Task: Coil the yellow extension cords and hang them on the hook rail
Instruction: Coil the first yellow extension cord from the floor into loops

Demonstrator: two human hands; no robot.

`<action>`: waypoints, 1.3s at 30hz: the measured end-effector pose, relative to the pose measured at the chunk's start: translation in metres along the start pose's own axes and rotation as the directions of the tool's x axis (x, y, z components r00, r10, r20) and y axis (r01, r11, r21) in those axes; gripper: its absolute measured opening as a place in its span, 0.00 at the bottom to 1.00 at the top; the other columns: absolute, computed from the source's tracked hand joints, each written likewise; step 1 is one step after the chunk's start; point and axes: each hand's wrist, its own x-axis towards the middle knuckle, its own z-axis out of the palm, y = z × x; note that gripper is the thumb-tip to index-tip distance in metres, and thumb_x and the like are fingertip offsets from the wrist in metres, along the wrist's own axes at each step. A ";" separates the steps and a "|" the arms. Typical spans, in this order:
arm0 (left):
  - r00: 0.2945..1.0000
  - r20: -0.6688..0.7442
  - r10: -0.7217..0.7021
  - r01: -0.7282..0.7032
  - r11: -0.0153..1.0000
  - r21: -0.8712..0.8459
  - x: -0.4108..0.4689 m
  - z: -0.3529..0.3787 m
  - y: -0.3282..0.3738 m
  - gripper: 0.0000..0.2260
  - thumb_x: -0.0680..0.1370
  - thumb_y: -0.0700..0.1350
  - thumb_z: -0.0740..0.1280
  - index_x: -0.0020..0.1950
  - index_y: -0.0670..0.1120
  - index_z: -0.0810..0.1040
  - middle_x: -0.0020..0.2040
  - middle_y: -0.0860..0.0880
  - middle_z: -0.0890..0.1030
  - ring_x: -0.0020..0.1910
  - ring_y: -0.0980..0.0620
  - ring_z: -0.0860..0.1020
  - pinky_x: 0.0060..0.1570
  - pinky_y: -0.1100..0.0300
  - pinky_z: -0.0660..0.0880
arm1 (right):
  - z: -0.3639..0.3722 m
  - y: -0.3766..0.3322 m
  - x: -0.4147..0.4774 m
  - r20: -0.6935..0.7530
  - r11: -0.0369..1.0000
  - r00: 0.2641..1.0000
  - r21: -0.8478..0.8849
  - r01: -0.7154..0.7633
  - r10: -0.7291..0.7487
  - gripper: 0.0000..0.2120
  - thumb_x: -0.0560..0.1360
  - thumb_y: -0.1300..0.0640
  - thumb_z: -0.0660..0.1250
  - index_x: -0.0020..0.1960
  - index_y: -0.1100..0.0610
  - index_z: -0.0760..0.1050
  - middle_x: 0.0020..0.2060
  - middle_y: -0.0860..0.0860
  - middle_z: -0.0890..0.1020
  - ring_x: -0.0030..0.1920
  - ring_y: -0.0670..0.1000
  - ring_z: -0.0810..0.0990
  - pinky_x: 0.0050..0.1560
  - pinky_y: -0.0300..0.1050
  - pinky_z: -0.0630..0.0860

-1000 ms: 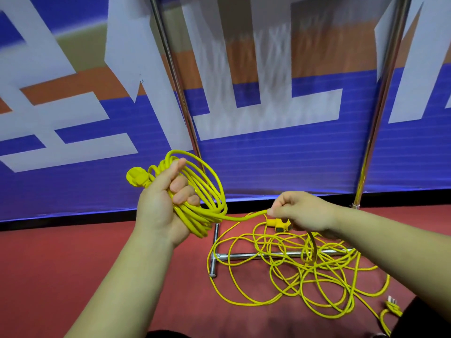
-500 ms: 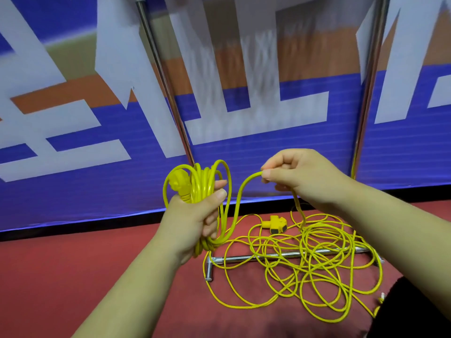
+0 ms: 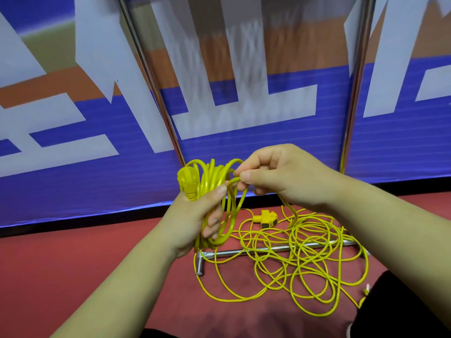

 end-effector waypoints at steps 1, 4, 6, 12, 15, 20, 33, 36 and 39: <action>1.000 0.015 -0.011 0.011 1.000 0.022 0.001 0.001 -0.001 0.16 0.80 0.52 0.62 0.36 0.49 0.83 0.22 0.50 0.64 0.18 0.53 0.61 0.26 0.60 0.68 | -0.001 -0.001 -0.001 0.005 1.000 1.000 0.029 -0.005 0.005 0.04 0.78 0.66 0.68 0.49 0.59 0.81 0.37 0.52 0.86 0.37 0.45 0.82 0.41 0.36 0.78; 1.000 0.019 -0.025 0.025 1.000 -0.014 0.006 0.005 -0.002 0.22 0.77 0.53 0.68 0.44 0.33 0.73 0.24 0.47 0.64 0.18 0.53 0.62 0.25 0.60 0.69 | -0.007 0.001 -0.004 0.026 0.999 1.000 0.039 -0.009 0.008 0.04 0.77 0.65 0.68 0.50 0.57 0.79 0.36 0.52 0.85 0.38 0.48 0.80 0.41 0.38 0.76; 1.000 -0.002 -0.010 0.010 0.999 -0.047 0.009 0.006 0.000 0.20 0.77 0.52 0.69 0.38 0.36 0.71 0.23 0.47 0.64 0.18 0.54 0.62 0.25 0.60 0.69 | -0.012 0.003 -0.004 0.020 0.999 1.000 0.049 -0.009 0.008 0.03 0.77 0.64 0.69 0.48 0.58 0.77 0.33 0.52 0.82 0.37 0.49 0.78 0.40 0.39 0.76; 0.991 -0.087 0.104 -0.109 0.992 -0.060 0.011 0.002 0.014 0.13 0.78 0.46 0.67 0.36 0.45 0.70 0.24 0.48 0.62 0.18 0.54 0.61 0.25 0.60 0.67 | -0.023 0.011 -0.008 0.156 0.993 0.985 0.083 -0.085 0.071 0.07 0.75 0.63 0.71 0.49 0.57 0.73 0.34 0.52 0.82 0.36 0.51 0.80 0.36 0.41 0.69; 0.985 -0.128 0.116 -0.127 0.988 -0.083 0.012 -0.002 0.017 0.10 0.77 0.46 0.67 0.36 0.47 0.72 0.24 0.49 0.62 0.18 0.54 0.61 0.25 0.60 0.66 | -0.025 0.019 -0.005 0.201 0.988 0.975 0.095 -0.119 0.099 0.07 0.74 0.62 0.68 0.50 0.57 0.72 0.37 0.53 0.84 0.37 0.50 0.81 0.39 0.48 0.66; 0.973 -0.194 0.122 -0.127 0.992 -0.015 0.012 -0.012 0.012 0.11 0.74 0.49 0.73 0.39 0.47 0.73 0.25 0.47 0.62 0.19 0.53 0.61 0.26 0.59 0.67 | -0.022 0.036 0.004 0.282 0.986 0.948 0.021 -0.163 0.151 0.08 0.74 0.61 0.67 0.51 0.58 0.71 0.38 0.53 0.84 0.40 0.53 0.80 0.43 0.51 0.69; 0.863 -0.505 0.018 -0.288 0.839 -0.462 0.000 -0.073 0.027 0.14 0.81 0.47 0.62 0.36 0.51 0.69 0.24 0.56 0.62 0.18 0.60 0.62 0.22 0.67 0.67 | -0.035 0.076 0.015 0.157 0.917 0.938 -0.310 -0.250 0.308 0.06 0.78 0.57 0.70 0.48 0.56 0.73 0.33 0.50 0.83 0.36 0.54 0.76 0.37 0.50 0.69; 0.837 -0.545 -0.048 -0.255 0.848 -0.465 0.002 -0.082 0.010 0.13 0.82 0.46 0.63 0.37 0.50 0.70 0.24 0.55 0.62 0.18 0.60 0.62 0.21 0.67 0.67 | -0.040 0.072 0.014 0.061 0.914 0.954 -0.308 -0.262 0.294 0.08 0.77 0.56 0.72 0.46 0.58 0.75 0.31 0.50 0.83 0.31 0.48 0.75 0.32 0.41 0.69; 0.815 -0.565 -0.126 -0.218 0.837 -0.502 0.005 -0.093 -0.003 0.14 0.82 0.46 0.63 0.36 0.50 0.68 0.25 0.55 0.62 0.19 0.59 0.62 0.22 0.67 0.67 | -0.043 0.067 0.010 0.085 0.920 0.947 -0.277 -0.277 0.311 0.05 0.77 0.59 0.71 0.47 0.60 0.76 0.36 0.55 0.85 0.34 0.49 0.78 0.36 0.42 0.72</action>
